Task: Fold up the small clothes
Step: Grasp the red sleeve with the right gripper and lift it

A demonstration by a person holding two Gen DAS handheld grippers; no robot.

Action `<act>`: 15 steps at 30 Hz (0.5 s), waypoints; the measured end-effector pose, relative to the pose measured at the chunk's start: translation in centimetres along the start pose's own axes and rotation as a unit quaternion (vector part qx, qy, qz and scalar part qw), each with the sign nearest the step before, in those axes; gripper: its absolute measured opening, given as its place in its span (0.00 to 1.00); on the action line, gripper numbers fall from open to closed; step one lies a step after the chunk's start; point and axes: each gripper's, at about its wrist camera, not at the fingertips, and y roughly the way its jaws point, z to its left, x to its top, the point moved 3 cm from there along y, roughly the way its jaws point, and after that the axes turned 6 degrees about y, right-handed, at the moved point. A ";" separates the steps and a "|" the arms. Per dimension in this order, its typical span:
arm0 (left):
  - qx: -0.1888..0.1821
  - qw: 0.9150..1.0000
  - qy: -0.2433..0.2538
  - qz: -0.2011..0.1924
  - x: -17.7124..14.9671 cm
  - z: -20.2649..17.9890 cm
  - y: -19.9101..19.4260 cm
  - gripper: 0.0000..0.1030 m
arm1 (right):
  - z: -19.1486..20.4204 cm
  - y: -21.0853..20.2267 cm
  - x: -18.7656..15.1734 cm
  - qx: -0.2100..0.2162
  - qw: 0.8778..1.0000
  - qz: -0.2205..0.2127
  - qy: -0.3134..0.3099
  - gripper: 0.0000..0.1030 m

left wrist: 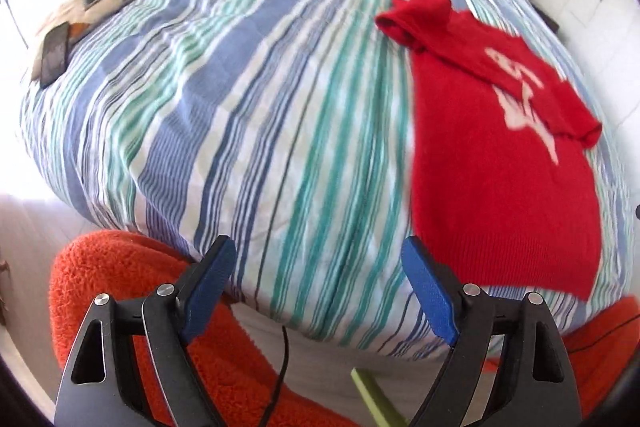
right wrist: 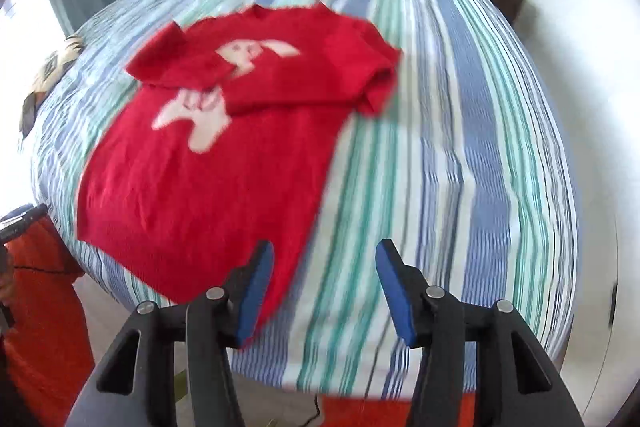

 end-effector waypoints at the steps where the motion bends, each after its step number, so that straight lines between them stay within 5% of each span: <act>1: -0.001 1.000 -0.018 -0.008 0.5 0.6 0.3 0.84 | 1.5 0.5 1.9 0.017 0.999 -0.018 -0.035 0.53; 5: 0.010 0.999 -0.042 -0.023 0.3 1.0 1.6 0.84 | 7.7 6.3 7.1 0.067 0.986 -0.037 -0.150 0.54; 10: 0.009 0.999 -0.044 0.003 -1.0 1.5 3.1 0.84 | 10.9 16.4 9.2 0.029 0.983 -0.006 -0.184 0.54; 12: 0.009 0.999 -0.049 0.006 -0.8 1.6 3.3 0.84 | 10.4 17.8 9.3 0.032 0.988 -0.009 -0.154 0.41; 13: 0.009 0.998 -0.054 0.008 -0.8 1.8 3.4 0.84 | 9.2 17.3 9.8 0.031 0.992 -0.018 -0.121 0.09; 15: 0.001 0.998 -0.064 0.009 -0.8 2.0 3.5 0.84 | 5.5 14.7 10.9 0.046 0.997 -0.046 -0.048 0.06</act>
